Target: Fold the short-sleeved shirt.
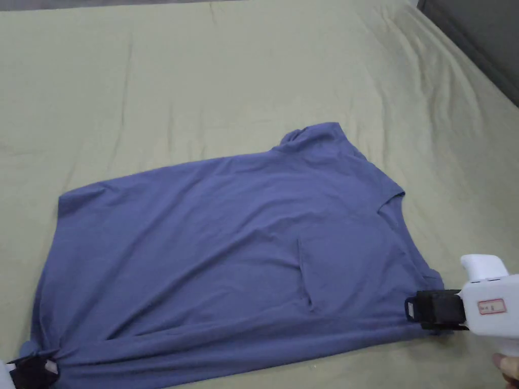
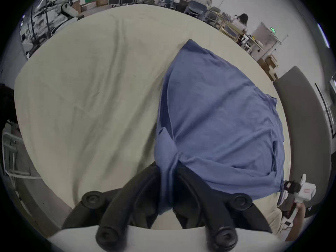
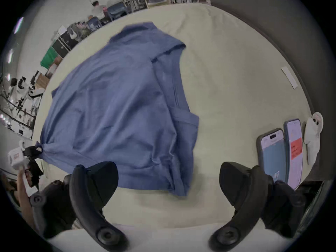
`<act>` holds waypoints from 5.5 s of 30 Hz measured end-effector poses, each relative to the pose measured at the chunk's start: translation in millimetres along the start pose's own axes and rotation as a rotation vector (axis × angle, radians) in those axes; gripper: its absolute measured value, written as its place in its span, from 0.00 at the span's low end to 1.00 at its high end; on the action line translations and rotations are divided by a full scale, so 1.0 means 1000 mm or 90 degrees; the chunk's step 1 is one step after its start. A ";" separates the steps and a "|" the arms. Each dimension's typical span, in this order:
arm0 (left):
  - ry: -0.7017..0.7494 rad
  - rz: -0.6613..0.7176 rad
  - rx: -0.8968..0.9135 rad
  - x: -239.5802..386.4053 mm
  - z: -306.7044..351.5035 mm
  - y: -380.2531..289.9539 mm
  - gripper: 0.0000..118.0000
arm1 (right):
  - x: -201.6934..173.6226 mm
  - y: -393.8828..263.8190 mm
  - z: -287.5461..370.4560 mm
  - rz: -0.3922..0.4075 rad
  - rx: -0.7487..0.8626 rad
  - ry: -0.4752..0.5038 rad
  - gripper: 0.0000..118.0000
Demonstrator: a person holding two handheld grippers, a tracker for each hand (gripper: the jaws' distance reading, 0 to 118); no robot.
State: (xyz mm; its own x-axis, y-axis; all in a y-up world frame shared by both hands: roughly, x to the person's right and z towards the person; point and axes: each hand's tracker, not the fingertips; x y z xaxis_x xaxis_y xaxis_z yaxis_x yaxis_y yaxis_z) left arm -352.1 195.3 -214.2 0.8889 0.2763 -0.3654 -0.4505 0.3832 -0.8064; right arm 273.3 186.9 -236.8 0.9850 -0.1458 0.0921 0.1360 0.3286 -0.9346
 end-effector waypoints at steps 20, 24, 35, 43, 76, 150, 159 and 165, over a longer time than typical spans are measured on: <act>-0.128 0.131 0.079 0.037 0.007 0.123 0.07 | -0.019 0.156 0.009 -0.059 0.138 0.123 0.11; -0.112 0.144 0.089 0.051 -0.039 0.169 0.07 | -0.017 0.209 -0.047 -0.102 0.102 0.118 0.11; 0.043 0.044 0.045 0.074 -0.134 0.183 0.07 | -0.070 0.199 -0.122 0.062 0.099 -0.047 0.88; -0.170 -0.021 0.209 0.088 -0.001 0.132 1.00 | -0.073 0.157 0.013 0.077 0.270 0.010 0.15; -0.001 -0.165 0.077 0.088 -0.063 0.115 0.01 | -0.024 0.146 -0.063 0.058 0.216 0.012 0.95; 0.033 -0.231 0.079 0.138 -0.122 0.224 0.02 | -0.061 0.215 -0.019 0.169 0.157 0.039 0.21; 0.027 -0.263 0.102 0.132 -0.083 0.221 0.02 | -0.051 0.296 -0.127 0.060 -0.011 -0.076 0.89; 0.030 -0.268 0.102 0.123 -0.084 0.220 0.02 | -0.058 0.286 -0.106 0.131 0.034 -0.055 0.02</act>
State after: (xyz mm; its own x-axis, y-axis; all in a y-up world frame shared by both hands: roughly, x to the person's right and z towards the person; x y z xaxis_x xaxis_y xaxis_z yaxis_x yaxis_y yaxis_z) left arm -334.8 239.5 -476.0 0.9986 0.0286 -0.0443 -0.0527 0.5865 -0.8083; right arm 243.4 190.5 -545.8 0.9977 0.0086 -0.0670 -0.0650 0.3929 -0.9173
